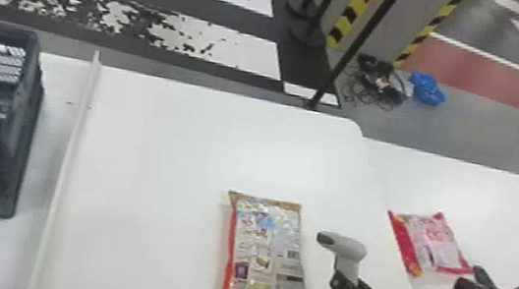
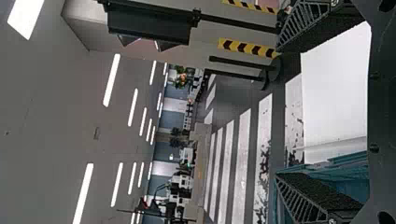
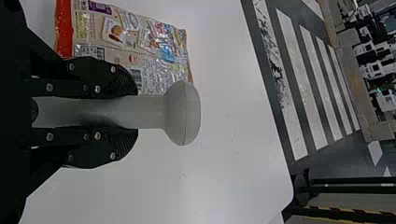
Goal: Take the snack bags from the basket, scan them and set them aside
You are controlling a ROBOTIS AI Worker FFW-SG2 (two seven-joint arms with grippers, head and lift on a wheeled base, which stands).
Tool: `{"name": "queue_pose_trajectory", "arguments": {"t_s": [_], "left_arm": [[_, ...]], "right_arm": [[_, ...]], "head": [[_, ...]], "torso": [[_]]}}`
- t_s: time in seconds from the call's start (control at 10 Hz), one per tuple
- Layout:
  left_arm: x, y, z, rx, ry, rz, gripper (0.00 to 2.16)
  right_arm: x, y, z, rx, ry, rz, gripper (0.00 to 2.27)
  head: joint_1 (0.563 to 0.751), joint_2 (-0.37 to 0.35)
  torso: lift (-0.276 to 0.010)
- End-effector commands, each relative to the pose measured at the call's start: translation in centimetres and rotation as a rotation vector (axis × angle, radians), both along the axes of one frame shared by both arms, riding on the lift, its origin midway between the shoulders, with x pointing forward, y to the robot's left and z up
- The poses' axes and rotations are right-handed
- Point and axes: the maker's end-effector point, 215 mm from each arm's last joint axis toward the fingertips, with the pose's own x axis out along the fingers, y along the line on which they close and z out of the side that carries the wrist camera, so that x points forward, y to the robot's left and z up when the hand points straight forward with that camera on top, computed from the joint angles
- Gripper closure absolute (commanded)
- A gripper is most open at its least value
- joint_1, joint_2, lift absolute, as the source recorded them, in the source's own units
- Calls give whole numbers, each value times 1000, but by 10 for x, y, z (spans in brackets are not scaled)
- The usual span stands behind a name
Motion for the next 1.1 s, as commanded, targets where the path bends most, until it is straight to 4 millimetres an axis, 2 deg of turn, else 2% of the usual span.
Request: {"name": "queue_pose_trajectory", "arguments": {"t_s": [0.0, 0.3, 0.7, 0.9, 1.0], "left_arm": [[0, -1, 2, -7, -6, 4, 36], [-3, -2, 1, -3, -1, 2, 36], [-8, -4, 2, -4, 3, 0, 36], [-10, -7, 1, -2, 5, -1, 36], [-10, -9, 1, 2, 5, -3, 36]], "right_arm": [[-10, 21, -10, 48, 28, 23, 2246], [-14, 46, -19, 95, 37, 60, 2246], [-15, 42, -39, 95, 45, 59, 2246], [-16, 42, -44, 96, 49, 62, 2250], [-13, 42, -41, 97, 34, 65, 2250]], "head": [[695, -350], [695, -347], [695, -336], [695, -345], [695, -349]], "torso": [[-75], [-75], [-75], [-75], [-75]]}}
